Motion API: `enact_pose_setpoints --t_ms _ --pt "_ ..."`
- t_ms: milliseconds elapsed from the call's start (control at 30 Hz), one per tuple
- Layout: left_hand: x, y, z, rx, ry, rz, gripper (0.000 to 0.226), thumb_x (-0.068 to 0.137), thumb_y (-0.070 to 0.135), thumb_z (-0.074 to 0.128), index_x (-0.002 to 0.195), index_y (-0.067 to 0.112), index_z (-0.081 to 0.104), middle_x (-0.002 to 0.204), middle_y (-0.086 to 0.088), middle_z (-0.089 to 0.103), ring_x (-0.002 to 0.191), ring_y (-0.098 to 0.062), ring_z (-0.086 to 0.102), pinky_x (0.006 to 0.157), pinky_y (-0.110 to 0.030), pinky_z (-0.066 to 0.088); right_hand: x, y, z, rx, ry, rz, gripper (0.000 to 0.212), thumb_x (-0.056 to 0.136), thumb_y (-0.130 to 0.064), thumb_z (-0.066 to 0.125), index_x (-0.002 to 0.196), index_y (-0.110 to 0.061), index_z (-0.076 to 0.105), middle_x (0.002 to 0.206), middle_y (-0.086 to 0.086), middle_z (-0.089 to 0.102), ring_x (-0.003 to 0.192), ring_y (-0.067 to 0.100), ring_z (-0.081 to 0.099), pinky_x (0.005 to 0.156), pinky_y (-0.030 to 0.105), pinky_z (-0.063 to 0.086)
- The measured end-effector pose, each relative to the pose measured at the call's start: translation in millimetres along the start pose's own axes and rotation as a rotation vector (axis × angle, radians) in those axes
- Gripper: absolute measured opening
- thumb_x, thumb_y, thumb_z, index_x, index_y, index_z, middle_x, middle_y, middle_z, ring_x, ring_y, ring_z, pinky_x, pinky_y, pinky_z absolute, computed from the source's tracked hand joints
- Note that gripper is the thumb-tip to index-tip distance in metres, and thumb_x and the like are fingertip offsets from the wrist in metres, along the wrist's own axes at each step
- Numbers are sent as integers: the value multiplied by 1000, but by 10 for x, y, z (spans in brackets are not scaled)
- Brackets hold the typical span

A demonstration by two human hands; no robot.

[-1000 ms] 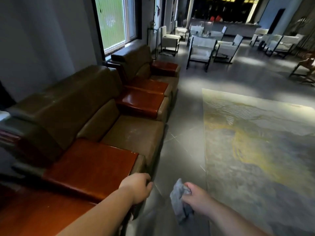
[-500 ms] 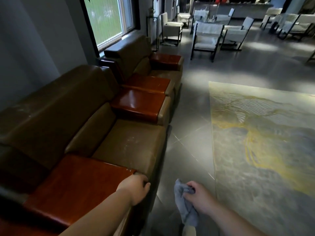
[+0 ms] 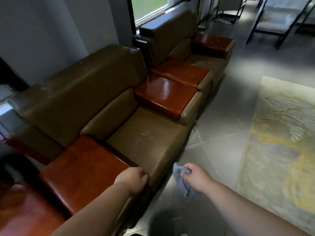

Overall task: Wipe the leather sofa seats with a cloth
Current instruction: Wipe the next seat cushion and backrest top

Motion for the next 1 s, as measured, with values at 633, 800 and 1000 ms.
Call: enact_pose_setpoints --t_ms 633,800,1000 --pt "1657 -411 -437 -79 -84 -190 30 98 49 61 126 40 66 104 15 67 89 -4 66 80 -27 59 1740 -496 -436 -306 -125 94 18 95 -32 60 113 -32 59 96 -4 70 92 18 66 77 29 49" --pt "1862 -636 -470 -53 -108 -259 23 101 47 56 119 38 68 96 16 68 85 -2 66 76 -26 58 2246 -545 -300 -302 -76 148 21 96 -35 60 112 -31 47 93 0 66 87 23 63 76 34 48" --pt "1980 -1031 1 -156 -105 -360 43 103 48 55 144 34 56 143 7 58 126 -17 57 97 -33 52 2893 -512 233 -412 -233 28 14 99 -40 58 107 -29 57 95 0 68 92 24 65 84 38 54"
Point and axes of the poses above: each hand's wrist, its own x-axis towards the middle knuckle, its own z-axis out of the palm, y = z × x, the point moved 4 cm from there along x, towards the middle knuckle
